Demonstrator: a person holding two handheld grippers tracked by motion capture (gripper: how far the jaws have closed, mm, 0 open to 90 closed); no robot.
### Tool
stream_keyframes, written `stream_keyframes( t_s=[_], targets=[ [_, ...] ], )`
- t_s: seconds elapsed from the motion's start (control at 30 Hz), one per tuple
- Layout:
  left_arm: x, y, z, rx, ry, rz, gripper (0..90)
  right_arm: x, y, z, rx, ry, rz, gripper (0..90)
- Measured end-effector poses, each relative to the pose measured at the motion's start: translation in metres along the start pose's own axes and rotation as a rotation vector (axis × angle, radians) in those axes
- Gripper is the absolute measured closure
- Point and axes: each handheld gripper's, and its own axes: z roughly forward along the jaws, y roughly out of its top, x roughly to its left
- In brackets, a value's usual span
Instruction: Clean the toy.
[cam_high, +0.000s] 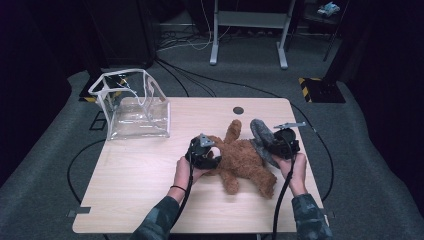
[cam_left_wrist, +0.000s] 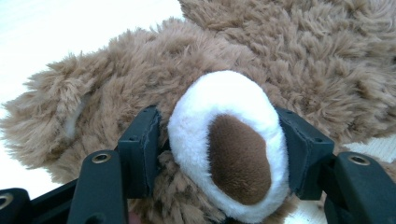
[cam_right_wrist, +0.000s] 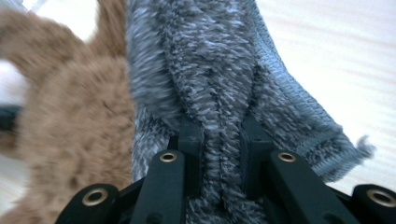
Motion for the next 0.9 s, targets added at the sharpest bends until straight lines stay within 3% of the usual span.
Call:
stream_keyframes(
  t_s=[0.07, 0.17, 0.23, 0.27, 0.37, 0.43, 0.53, 0.67, 0.73, 0.8, 0.9],
  targets=[
    [0.000, 0.000, 0.000, -0.003, 0.000, 0.002, 38.2, -0.002, -0.006, 0.010, 0.018, -0.011, 0.020, 75.2],
    [0.000, 0.001, 0.000, -0.001, 0.001, 0.002, 38.2, -0.016, -0.015, 0.019, 0.017, -0.026, 0.064, 75.2],
    [0.000, 0.000, 0.000, -0.001, -0.001, 0.001, 38.2, -0.025, -0.021, 0.023, 0.047, -0.084, 0.072, 75.2],
    [0.000, 0.000, 0.000, -0.004, -0.001, 0.001, 38.2, -0.030, -0.024, 0.025, 0.059, -0.089, 0.087, 75.2],
    [0.000, 0.001, 0.000, -0.001, -0.002, -0.001, 38.2, -0.040, -0.028, 0.026, 0.091, -0.124, 0.111, 75.1],
    [0.000, 0.001, 0.000, 0.000, -0.002, -0.001, 38.2, -0.042, -0.027, 0.019, 0.071, -0.122, 0.115, 75.1],
    [0.001, 0.001, 0.000, 0.008, -0.002, 0.005, 38.2, -0.035, -0.020, 0.005, 0.023, -0.111, 0.104, 75.1],
    [0.000, 0.001, 0.000, 0.005, 0.000, -0.004, 38.2, -0.012, -0.008, -0.011, -0.032, -0.045, 0.055, 75.0],
    [0.001, 0.001, 0.000, 0.012, -0.001, 0.004, 38.2, 0.000, -0.005, -0.011, -0.033, -0.005, 0.023, 75.0],
    [0.000, 0.001, 0.000, 0.008, -0.001, -0.001, 38.2, 0.008, -0.005, -0.004, -0.017, -0.006, -0.016, 75.0],
    [0.001, 0.001, 0.000, 0.013, -0.003, 0.003, 38.2, 0.003, -0.011, 0.009, 0.004, -0.012, 0.004, 75.0]
  ],
)
